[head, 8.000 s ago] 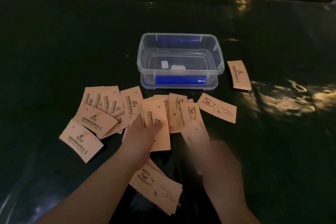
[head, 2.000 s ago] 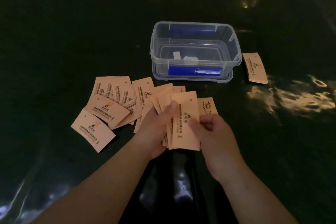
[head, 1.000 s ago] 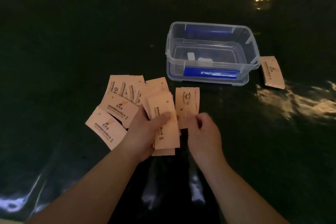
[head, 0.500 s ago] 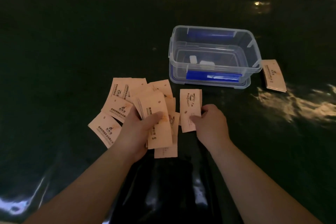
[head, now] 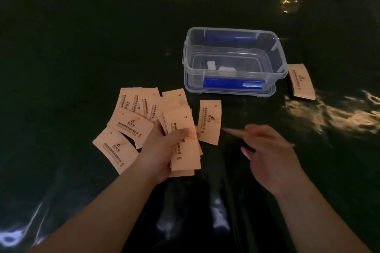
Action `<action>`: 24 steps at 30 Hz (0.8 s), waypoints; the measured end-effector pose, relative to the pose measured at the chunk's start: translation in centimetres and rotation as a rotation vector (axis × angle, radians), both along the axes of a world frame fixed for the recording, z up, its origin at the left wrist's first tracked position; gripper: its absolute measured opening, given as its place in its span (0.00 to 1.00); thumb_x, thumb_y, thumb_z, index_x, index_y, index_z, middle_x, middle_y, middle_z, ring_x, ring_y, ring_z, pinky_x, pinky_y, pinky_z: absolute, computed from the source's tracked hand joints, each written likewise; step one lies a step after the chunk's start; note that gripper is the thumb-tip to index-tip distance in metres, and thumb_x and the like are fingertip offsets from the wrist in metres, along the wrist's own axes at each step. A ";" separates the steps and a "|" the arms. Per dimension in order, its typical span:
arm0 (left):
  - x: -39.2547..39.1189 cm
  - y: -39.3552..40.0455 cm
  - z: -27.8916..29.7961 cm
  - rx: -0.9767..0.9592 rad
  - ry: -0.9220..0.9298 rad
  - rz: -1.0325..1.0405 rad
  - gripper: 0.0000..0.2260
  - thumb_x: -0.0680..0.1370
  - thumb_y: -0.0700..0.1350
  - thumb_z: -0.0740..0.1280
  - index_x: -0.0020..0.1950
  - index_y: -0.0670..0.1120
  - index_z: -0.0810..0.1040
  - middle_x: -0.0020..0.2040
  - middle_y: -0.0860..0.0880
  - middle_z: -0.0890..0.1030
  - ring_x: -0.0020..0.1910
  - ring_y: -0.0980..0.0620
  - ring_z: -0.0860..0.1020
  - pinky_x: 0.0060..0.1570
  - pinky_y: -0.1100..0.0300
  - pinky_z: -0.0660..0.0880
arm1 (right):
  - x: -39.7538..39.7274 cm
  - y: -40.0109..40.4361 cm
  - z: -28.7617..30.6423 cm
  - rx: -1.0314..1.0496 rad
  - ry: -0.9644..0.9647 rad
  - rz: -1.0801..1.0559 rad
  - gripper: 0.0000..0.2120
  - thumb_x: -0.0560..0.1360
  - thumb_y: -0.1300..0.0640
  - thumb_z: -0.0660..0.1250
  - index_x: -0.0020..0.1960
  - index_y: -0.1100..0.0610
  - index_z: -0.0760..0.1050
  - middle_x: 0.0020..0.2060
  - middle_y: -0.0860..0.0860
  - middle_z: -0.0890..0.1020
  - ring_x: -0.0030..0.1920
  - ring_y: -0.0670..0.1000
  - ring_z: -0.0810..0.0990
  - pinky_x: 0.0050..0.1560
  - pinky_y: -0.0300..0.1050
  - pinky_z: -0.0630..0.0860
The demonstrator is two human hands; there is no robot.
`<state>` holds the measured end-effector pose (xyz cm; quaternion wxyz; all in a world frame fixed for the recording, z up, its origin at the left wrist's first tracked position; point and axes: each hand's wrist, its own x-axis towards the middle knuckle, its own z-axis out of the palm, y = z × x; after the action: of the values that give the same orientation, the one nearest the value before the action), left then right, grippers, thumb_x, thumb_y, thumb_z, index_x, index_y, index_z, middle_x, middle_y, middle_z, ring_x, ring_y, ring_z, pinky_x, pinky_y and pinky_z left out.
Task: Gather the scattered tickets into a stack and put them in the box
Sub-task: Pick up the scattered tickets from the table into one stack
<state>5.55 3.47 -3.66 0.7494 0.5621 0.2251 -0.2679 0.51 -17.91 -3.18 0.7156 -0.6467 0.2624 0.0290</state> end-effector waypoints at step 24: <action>-0.2 -1.3 -0.5 -0.023 -0.025 -0.009 0.22 0.79 0.36 0.70 0.62 0.62 0.74 0.63 0.47 0.83 0.60 0.42 0.83 0.60 0.34 0.79 | -0.5 -0.5 2.2 0.366 0.126 -0.258 0.41 0.74 0.71 0.68 0.72 0.32 0.65 0.56 0.54 0.81 0.55 0.56 0.83 0.54 0.63 0.81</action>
<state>5.32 2.21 -4.21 0.7573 0.5578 0.2099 -0.2669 -0.03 -18.39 -0.94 0.8010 -0.4641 0.3775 0.0245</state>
